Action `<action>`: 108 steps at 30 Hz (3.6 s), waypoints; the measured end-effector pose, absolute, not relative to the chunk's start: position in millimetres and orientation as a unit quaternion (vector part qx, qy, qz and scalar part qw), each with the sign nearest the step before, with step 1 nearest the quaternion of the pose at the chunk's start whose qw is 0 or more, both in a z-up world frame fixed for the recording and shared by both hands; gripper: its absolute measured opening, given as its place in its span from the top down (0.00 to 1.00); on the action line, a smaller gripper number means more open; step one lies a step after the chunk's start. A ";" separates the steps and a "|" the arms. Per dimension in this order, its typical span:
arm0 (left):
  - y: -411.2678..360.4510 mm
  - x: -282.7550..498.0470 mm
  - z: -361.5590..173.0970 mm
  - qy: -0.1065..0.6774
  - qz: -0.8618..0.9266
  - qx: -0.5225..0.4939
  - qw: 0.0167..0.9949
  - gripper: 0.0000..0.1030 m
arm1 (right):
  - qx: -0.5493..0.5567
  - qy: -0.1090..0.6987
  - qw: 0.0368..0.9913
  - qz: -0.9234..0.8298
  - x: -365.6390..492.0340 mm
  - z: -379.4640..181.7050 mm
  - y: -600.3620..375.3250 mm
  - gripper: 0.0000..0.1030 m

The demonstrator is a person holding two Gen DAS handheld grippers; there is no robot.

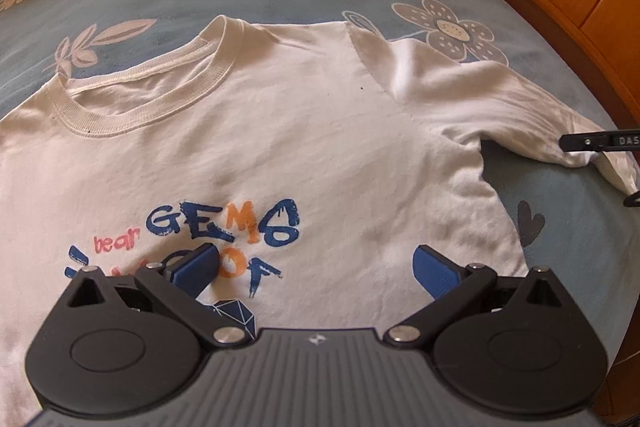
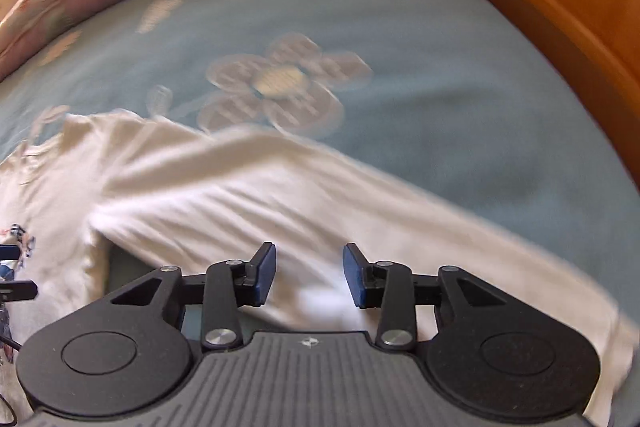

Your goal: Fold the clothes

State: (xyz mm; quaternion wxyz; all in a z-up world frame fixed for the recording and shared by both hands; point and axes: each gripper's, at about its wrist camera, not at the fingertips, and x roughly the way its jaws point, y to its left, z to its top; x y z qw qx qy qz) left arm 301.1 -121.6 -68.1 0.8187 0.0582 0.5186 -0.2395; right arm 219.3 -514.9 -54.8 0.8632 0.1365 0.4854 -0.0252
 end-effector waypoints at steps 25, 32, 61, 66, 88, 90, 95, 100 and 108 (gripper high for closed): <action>-143.3 305.7 -68.0 0.540 -0.216 0.112 0.806 0.01 | 0.283 0.381 0.827 -0.301 97.4 -56.9 -675.6 0.47; -147.2 305.4 -68.5 0.543 -0.212 0.119 0.804 0.01 | 0.229 0.413 0.842 -0.260 120.1 -62.7 -664.6 0.82; -98.3 305.6 -59.3 0.518 -0.157 0.079 0.837 0.01 | 0.137 0.428 0.885 0.119 330.6 -68.5 -408.0 0.36; -75.6 300.9 -63.6 0.519 -0.144 0.063 0.840 0.01 | 0.094 0.410 0.905 0.063 344.8 -72.8 -412.3 0.36; -37.4 306.5 -68.2 0.523 -0.183 0.043 0.832 0.01 | 0.204 0.445 0.869 -0.068 230.7 -44.1 -437.2 0.24; -38.0 308.1 -67.2 0.523 -0.181 0.041 0.832 0.01 | 0.197 0.427 0.880 -0.069 234.5 -36.0 -435.1 0.21; -44.4 310.7 -56.1 0.509 -0.195 0.045 0.837 0.01 | 0.184 0.412 0.890 -0.069 255.1 -44.9 -427.8 0.16; -69.7 327.5 -41.9 0.485 -0.239 0.070 0.838 0.01 | 0.195 0.419 0.878 -0.122 212.4 -59.1 -459.7 0.16; -157.0 371.8 -23.1 0.440 -0.352 0.072 0.823 0.01 | 0.128 0.394 0.894 -0.170 207.9 -46.3 -488.6 0.09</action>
